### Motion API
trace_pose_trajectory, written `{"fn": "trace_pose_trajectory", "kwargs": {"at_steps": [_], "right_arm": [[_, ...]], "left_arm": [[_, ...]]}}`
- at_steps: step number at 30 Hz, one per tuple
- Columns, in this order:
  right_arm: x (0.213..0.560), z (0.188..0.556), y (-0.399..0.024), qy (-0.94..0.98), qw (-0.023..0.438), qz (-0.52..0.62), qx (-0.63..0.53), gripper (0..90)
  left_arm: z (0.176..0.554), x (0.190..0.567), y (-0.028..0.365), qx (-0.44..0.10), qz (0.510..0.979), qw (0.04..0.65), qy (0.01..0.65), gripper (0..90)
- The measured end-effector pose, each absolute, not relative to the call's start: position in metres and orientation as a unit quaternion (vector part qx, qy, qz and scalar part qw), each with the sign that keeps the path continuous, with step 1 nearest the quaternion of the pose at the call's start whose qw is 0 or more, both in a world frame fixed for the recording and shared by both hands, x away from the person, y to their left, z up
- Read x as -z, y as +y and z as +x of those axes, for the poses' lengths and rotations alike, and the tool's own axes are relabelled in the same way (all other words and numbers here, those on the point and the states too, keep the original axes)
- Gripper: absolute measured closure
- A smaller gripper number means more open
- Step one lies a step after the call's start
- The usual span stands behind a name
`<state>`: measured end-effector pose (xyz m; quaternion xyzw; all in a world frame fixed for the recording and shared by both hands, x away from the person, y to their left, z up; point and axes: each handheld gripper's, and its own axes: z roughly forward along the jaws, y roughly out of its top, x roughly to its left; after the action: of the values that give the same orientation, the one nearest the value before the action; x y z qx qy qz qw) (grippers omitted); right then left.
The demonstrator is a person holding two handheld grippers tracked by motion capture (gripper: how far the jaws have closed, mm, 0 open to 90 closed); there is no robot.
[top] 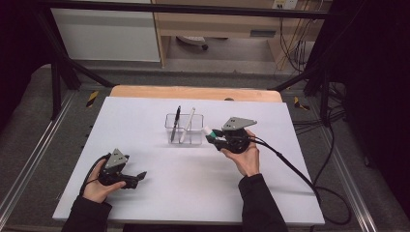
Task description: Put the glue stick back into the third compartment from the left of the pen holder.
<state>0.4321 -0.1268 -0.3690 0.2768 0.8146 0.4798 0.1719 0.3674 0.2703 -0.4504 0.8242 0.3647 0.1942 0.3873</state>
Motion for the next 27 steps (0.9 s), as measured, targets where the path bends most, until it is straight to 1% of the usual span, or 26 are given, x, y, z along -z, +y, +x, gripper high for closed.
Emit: {"fn": "trace_pose_trajectory", "kwargs": {"at_steps": [13, 27], "right_arm": [[0.361, 0.439, -0.127, 0.75, 0.199, 0.315, -0.547, 66.0], [0.356, 0.461, -0.107, 0.715, 0.223, 0.333, -0.573, 66.0]], "left_arm": [[0.368, 0.451, 0.27, -0.194, 0.824, 0.386, 0.366, 6.1], [0.368, 0.449, 0.272, -0.195, 0.822, 0.39, 0.366, 6.1]]}}
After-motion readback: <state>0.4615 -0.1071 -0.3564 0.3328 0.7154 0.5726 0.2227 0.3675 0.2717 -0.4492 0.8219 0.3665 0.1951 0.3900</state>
